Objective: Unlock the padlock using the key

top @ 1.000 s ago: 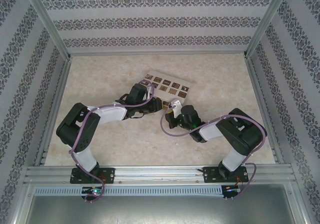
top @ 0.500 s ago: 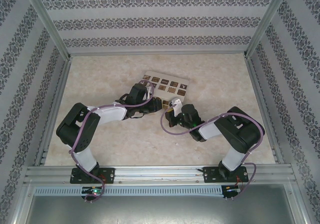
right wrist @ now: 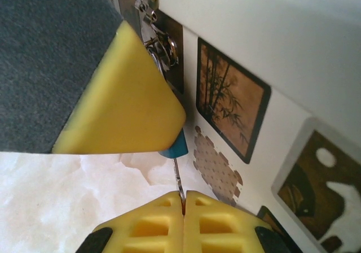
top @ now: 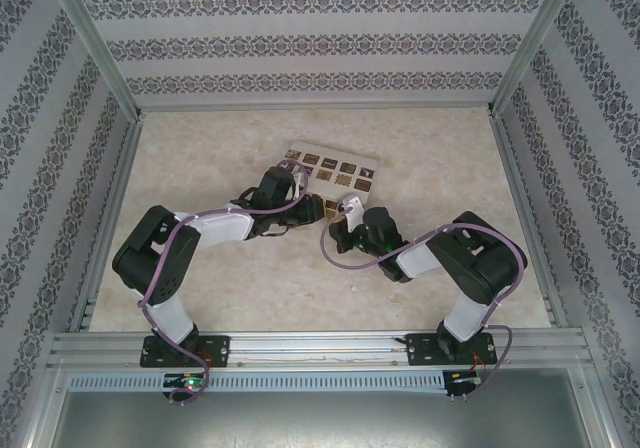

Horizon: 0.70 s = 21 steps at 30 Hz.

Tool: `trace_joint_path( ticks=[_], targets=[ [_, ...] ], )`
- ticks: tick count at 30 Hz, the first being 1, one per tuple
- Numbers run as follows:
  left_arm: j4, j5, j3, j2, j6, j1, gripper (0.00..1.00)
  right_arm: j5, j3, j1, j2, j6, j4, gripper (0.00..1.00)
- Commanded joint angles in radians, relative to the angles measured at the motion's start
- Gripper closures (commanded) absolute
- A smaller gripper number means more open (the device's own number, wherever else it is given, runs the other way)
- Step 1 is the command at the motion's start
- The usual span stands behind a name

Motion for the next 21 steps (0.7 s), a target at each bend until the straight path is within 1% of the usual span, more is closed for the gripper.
trace_joint_path(
  ticks=[1, 9, 21],
  targets=[
    [0.026, 0.038, 0.033, -0.043, -0.018, -0.013, 0.76, -0.021, 0.032, -0.007, 0.017, 0.018, 0.080, 1.00],
    [0.020, 0.039, 0.034, -0.049, -0.018, -0.015, 0.76, -0.016, 0.041, -0.013, 0.035, 0.021, 0.133, 1.00],
    [0.023, 0.063, 0.037, -0.047, -0.019, -0.018, 0.76, -0.108, 0.082, -0.039, 0.112, 0.063, 0.266, 1.00]
  ],
)
